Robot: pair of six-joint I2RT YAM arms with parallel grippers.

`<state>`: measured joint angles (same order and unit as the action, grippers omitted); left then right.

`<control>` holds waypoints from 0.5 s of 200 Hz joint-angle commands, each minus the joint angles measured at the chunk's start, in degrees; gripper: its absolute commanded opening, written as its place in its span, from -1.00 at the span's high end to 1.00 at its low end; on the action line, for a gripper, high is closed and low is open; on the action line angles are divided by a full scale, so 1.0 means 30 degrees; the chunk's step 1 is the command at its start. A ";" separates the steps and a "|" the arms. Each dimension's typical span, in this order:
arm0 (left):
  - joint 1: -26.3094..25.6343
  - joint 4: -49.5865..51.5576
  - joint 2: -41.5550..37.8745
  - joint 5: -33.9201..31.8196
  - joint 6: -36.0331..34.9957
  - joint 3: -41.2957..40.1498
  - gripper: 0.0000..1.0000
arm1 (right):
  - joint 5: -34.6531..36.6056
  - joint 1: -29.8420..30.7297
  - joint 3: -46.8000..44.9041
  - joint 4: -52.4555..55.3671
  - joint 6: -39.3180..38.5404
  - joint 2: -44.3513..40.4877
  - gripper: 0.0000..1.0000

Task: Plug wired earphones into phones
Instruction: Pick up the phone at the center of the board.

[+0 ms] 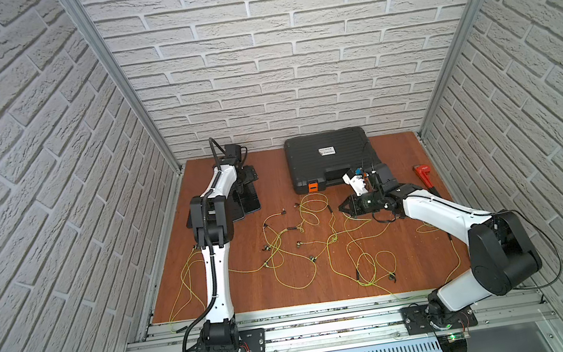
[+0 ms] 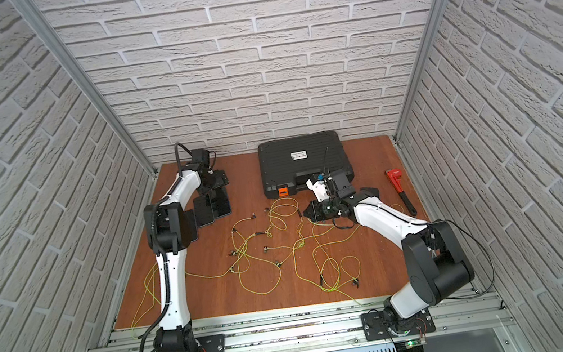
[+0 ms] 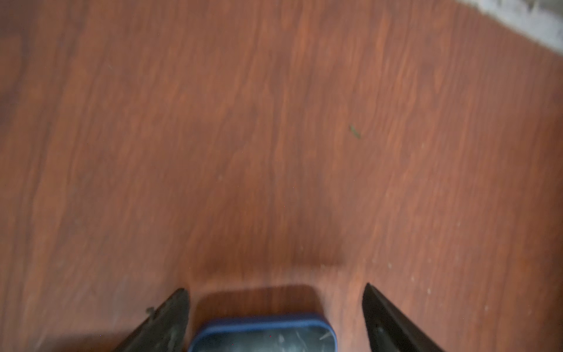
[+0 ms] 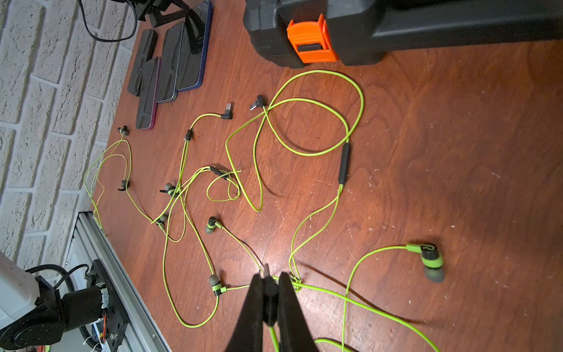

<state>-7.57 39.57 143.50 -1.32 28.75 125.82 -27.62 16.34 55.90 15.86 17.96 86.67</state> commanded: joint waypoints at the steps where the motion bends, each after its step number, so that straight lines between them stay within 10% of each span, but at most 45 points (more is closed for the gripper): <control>1: -0.0433 0.3238 -0.0243 0.0121 -0.0843 -0.1225 -0.81 | 0.0127 0.0109 0.0232 -0.0419 -0.0415 0.0021 0.89; 100: -0.1386 0.4876 -0.1722 -0.0475 -0.1792 -0.4740 -0.83 | 0.0208 0.0095 0.0848 -0.0188 -0.0791 0.0437 0.89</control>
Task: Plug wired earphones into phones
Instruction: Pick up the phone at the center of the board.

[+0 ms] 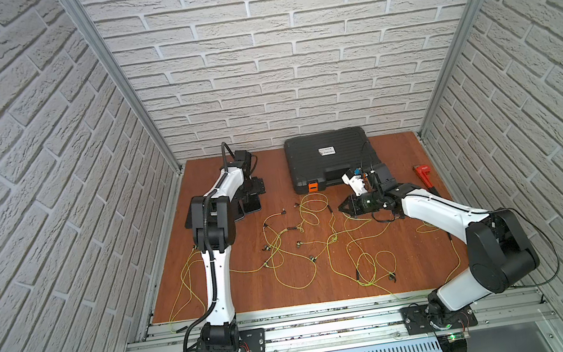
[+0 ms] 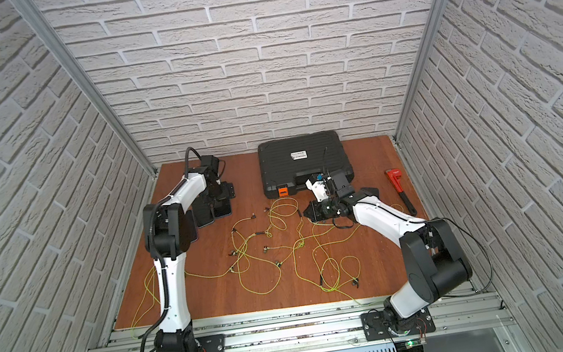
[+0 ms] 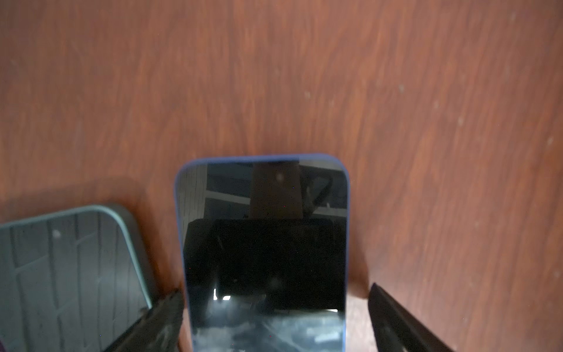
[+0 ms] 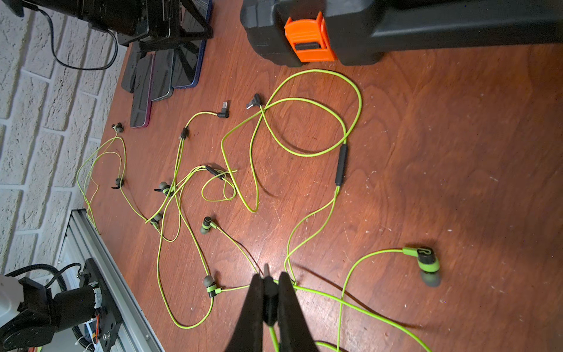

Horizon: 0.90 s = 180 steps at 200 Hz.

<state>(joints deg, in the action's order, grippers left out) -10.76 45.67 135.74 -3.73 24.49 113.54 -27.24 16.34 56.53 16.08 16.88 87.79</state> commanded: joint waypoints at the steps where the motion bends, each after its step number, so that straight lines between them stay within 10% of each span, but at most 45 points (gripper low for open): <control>1: -0.0330 0.2907 0.0909 0.0316 -0.0385 -0.0598 -0.83 | 0.0071 0.0078 0.0652 -0.0261 -0.0438 0.0064 0.89; 100: -0.0772 1.0660 0.5899 -0.1154 -0.0339 0.7117 -0.71 | 0.0576 0.0063 -0.0006 -0.0678 -0.0411 -0.0142 0.89; 180: -0.1047 0.9862 0.5033 -0.0368 -0.0259 0.4777 -0.71 | 0.0672 0.0062 0.0019 -0.0534 -0.0702 -0.0315 0.89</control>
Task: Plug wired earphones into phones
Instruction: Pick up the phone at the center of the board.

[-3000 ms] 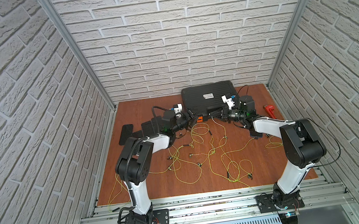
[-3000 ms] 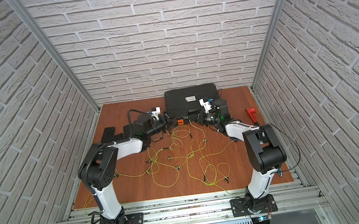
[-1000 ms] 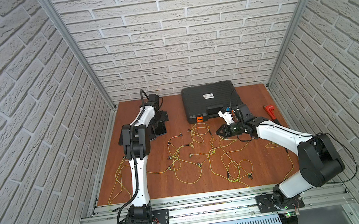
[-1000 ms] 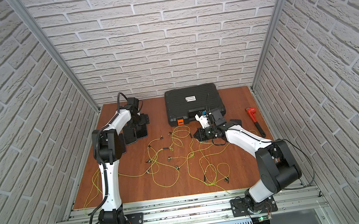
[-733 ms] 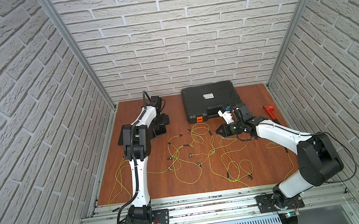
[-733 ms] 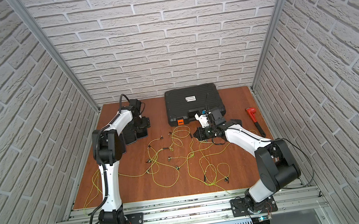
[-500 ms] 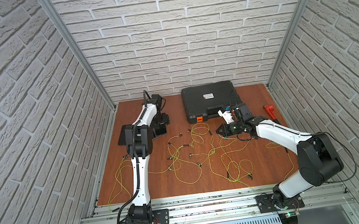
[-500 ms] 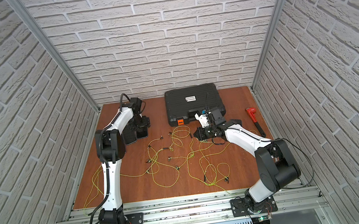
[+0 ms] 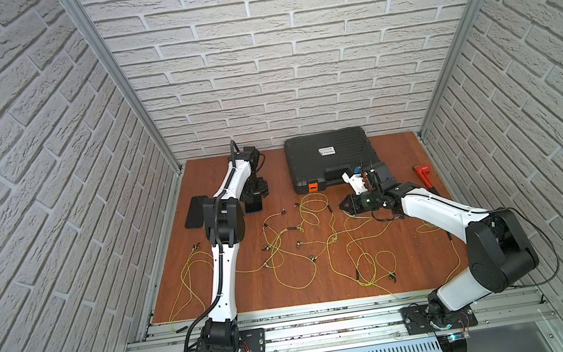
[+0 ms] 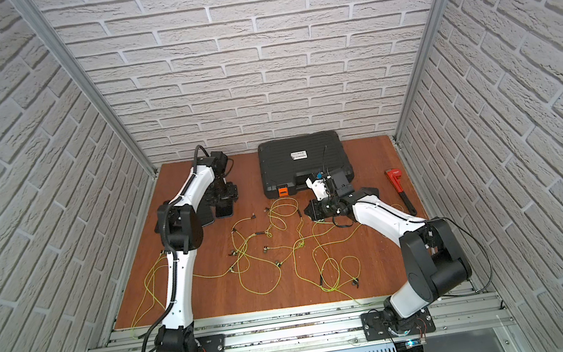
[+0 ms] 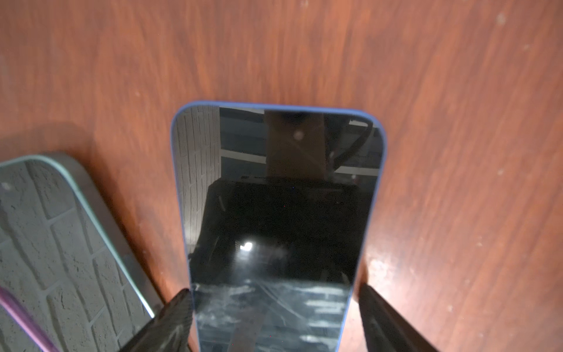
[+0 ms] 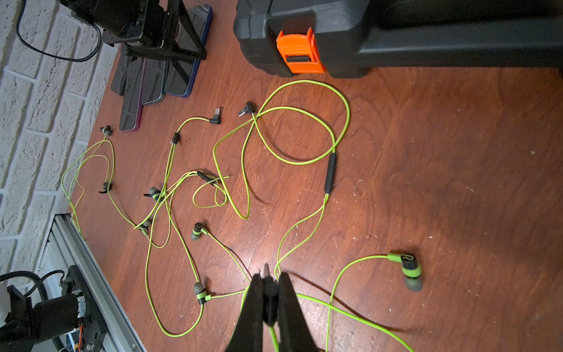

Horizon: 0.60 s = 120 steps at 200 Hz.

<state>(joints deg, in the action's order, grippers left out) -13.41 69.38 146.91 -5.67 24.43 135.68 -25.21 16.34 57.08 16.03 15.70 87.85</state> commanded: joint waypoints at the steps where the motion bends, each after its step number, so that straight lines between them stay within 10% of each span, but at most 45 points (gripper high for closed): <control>1: -0.0133 0.1895 0.1262 0.0324 -0.0249 -0.2733 -0.71 | -0.0019 0.0076 -0.0161 -0.0529 -0.0296 -0.0338 0.89; 120: -0.0394 -0.0958 -0.2932 0.1223 0.0720 -0.5549 -0.29 | -0.0904 0.0049 0.0060 -0.0241 -0.1309 -0.0477 0.89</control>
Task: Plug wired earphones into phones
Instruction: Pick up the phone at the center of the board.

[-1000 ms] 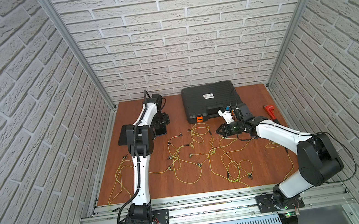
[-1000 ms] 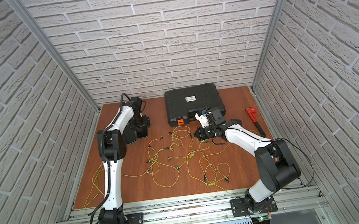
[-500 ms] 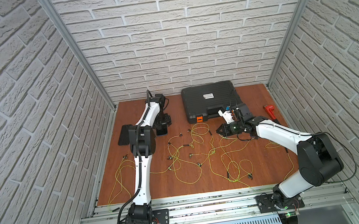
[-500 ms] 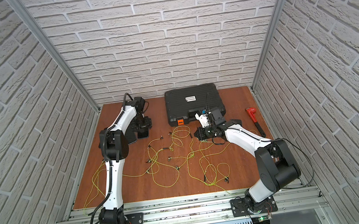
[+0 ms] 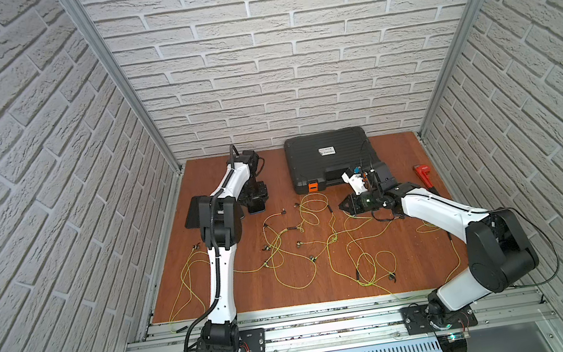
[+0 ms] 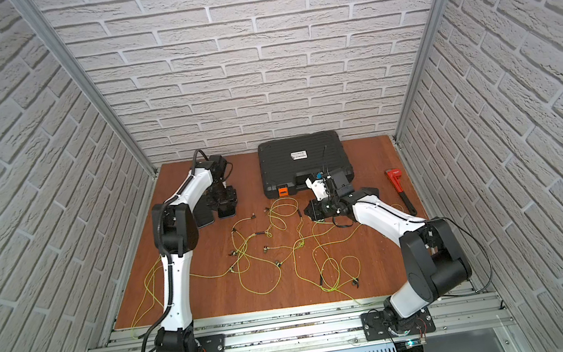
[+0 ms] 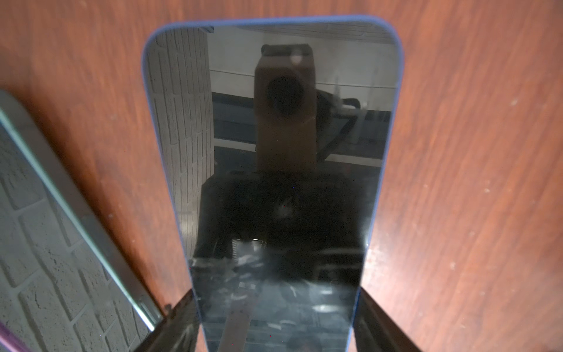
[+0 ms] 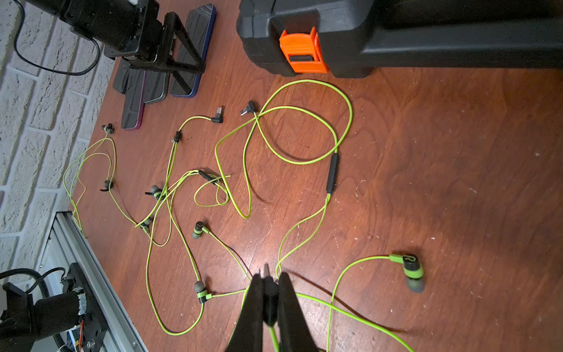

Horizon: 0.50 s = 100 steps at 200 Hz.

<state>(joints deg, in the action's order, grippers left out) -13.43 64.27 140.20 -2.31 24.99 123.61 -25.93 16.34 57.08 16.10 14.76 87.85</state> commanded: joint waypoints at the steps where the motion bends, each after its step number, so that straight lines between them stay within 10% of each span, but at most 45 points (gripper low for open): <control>1: -0.0416 0.0677 -0.0790 0.0142 0.0568 -0.1590 -0.29 | -0.0668 0.0055 0.0067 -0.0251 -0.1025 -0.0481 0.89; 100: -0.0758 -0.6661 -1.1912 0.4153 0.5221 -1.1179 -0.12 | -0.4368 0.0468 0.0167 -0.1194 -0.2420 -0.0745 0.89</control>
<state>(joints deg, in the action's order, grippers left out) -15.44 53.17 112.73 4.54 33.21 97.84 -33.52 16.53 58.26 18.11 7.57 87.83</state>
